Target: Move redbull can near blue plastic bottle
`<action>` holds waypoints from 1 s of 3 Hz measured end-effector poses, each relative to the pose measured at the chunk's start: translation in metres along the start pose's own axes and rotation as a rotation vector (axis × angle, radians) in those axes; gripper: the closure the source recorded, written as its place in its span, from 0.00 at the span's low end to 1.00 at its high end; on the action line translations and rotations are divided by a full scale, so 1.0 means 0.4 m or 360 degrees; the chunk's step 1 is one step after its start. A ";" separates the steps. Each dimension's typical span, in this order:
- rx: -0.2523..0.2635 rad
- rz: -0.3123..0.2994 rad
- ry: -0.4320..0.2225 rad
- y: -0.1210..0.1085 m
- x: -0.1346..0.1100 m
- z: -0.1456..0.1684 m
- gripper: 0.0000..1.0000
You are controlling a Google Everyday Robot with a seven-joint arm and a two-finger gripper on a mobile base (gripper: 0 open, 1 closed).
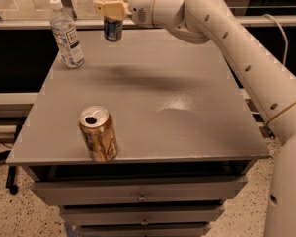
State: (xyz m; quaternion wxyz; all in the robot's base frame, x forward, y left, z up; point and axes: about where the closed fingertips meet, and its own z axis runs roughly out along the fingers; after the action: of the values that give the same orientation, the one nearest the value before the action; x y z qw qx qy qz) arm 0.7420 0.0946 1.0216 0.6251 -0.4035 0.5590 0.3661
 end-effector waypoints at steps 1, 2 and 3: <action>-0.0049 0.0038 0.0048 0.044 0.055 0.032 1.00; -0.0094 0.0054 0.0080 0.066 0.095 0.061 1.00; -0.0129 0.0067 0.0105 0.083 0.132 0.099 1.00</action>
Offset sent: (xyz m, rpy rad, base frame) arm -0.0093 0.0445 -0.0589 -0.0605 0.0699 0.0801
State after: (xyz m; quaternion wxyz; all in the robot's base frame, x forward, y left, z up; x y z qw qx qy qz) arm 0.7336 0.1444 0.9679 0.5817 -0.4284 0.5724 0.3880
